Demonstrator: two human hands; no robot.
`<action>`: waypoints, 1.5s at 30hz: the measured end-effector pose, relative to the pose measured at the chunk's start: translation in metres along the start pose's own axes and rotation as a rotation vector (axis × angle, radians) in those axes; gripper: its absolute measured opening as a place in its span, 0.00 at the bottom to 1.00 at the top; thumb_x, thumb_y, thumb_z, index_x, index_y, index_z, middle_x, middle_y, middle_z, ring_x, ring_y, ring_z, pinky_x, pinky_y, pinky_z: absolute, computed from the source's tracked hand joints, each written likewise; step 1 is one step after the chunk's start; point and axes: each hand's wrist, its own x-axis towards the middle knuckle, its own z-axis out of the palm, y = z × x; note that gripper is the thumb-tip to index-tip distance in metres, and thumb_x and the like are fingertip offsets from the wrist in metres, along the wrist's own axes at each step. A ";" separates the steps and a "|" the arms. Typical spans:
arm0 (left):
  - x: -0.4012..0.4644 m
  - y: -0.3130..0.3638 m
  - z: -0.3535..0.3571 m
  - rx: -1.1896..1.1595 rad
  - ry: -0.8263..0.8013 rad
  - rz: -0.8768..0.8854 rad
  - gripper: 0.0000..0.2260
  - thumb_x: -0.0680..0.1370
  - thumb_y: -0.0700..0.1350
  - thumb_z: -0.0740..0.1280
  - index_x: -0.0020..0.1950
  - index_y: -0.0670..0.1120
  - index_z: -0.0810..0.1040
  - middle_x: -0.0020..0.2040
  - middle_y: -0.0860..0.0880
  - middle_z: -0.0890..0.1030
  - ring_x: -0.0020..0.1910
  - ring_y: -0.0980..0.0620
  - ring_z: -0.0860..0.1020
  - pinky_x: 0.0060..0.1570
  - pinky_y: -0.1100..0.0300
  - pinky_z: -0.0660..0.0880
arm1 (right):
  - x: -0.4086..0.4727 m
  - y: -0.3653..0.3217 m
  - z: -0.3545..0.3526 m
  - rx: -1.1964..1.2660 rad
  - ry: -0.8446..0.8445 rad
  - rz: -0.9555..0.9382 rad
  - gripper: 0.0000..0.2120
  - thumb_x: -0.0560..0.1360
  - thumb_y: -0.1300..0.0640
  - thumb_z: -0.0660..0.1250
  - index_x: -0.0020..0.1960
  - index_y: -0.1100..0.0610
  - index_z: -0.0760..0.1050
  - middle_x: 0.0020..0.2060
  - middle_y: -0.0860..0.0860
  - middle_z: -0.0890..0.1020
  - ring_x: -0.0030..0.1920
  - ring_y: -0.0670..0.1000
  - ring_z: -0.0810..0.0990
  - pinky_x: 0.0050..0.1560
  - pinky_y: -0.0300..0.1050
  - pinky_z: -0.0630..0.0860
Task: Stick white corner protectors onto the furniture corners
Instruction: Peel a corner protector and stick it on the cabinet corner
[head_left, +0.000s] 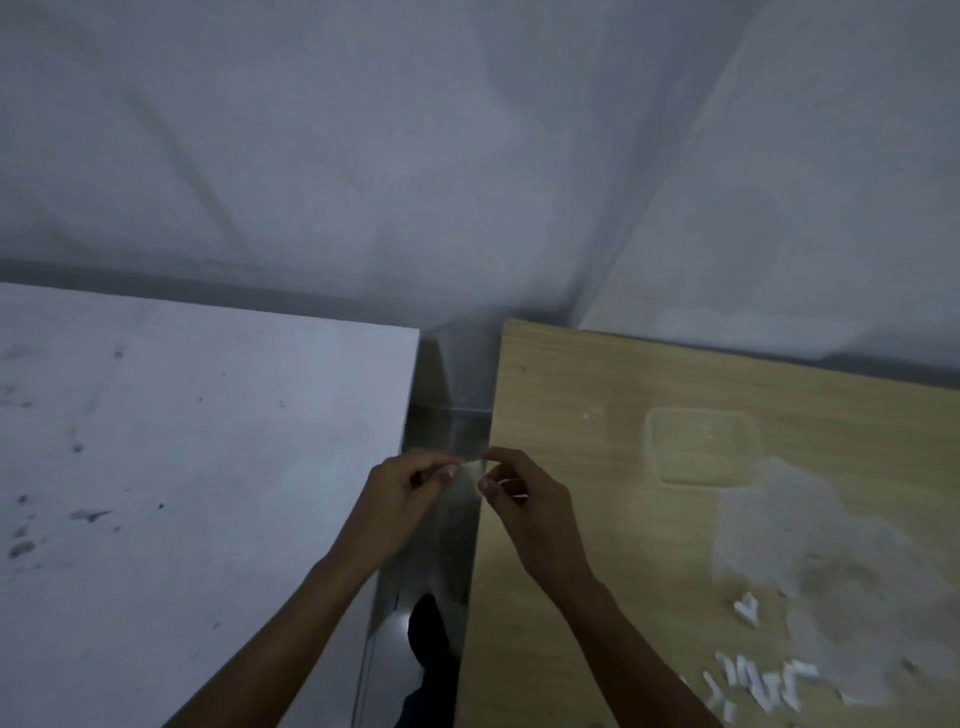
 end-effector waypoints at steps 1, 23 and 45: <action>0.010 -0.005 -0.008 -0.001 0.013 0.009 0.08 0.78 0.42 0.67 0.52 0.53 0.82 0.48 0.57 0.83 0.49 0.62 0.79 0.50 0.72 0.73 | 0.012 -0.004 0.008 -0.001 -0.007 -0.004 0.11 0.74 0.62 0.70 0.53 0.49 0.78 0.42 0.44 0.82 0.40 0.41 0.80 0.40 0.29 0.74; 0.230 -0.114 -0.064 0.142 0.218 0.055 0.09 0.76 0.40 0.69 0.55 0.40 0.82 0.53 0.44 0.83 0.51 0.49 0.80 0.57 0.60 0.75 | 0.255 0.034 0.134 0.016 0.154 0.252 0.09 0.78 0.59 0.65 0.57 0.54 0.78 0.49 0.47 0.81 0.50 0.46 0.79 0.52 0.36 0.74; 0.276 -0.141 -0.061 0.330 0.227 0.193 0.04 0.73 0.40 0.73 0.45 0.40 0.84 0.42 0.43 0.83 0.41 0.49 0.79 0.46 0.65 0.69 | 0.288 0.053 0.152 0.140 0.226 0.436 0.05 0.78 0.59 0.65 0.52 0.53 0.78 0.47 0.48 0.80 0.51 0.49 0.79 0.57 0.46 0.77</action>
